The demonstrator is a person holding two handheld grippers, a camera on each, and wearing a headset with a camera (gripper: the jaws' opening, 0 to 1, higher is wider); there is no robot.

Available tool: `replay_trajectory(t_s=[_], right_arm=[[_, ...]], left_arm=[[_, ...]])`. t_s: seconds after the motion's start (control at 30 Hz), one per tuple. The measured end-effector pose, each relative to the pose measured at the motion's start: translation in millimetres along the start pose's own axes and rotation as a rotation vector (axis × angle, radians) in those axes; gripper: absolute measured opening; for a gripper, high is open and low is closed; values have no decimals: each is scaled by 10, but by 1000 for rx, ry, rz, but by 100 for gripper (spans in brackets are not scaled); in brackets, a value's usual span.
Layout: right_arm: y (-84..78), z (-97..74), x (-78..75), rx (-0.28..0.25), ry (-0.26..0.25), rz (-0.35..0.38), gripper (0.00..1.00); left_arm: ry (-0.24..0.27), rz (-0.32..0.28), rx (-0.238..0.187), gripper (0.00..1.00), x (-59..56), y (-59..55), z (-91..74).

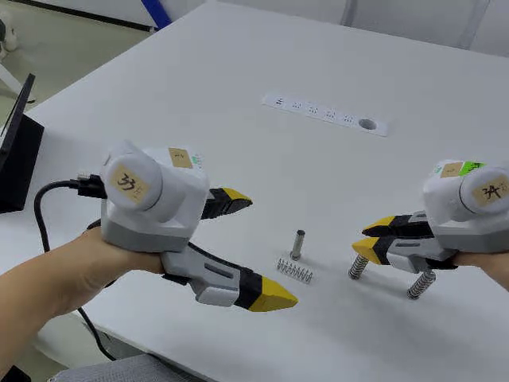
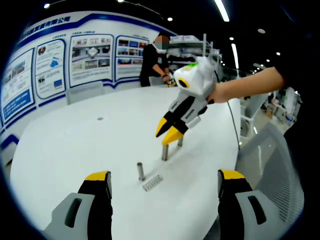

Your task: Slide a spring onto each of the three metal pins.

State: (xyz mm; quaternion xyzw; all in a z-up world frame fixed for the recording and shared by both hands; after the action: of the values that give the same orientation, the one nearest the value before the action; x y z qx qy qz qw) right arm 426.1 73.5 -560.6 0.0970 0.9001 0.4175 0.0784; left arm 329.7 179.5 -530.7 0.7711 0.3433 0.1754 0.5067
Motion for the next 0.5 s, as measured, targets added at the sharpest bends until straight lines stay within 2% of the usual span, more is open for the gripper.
replay_trajectory(t_s=[0.23,0.5], right_arm=[[98,127,253,-24,63,-30,16],[-36,371,475,22,115,-43,16]], left_arm=[[2,1,1,90,5,-1,-5],[3,-6,8,90,16,-50,-28]])
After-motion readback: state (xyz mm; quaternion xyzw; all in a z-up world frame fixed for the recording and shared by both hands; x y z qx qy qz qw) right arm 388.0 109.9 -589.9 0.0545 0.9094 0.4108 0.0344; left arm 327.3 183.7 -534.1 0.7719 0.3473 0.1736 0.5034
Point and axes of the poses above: the centre of the closed fingertips' face, and the gripper's own axes: z roughly forward along the fingers, x roughly to its left, y roughly out of its top, the point moved 3 cm from there along -z, roughly backward along the fingers, and after that the axes turned 2 degrees about -x, right-handed, at the moved point
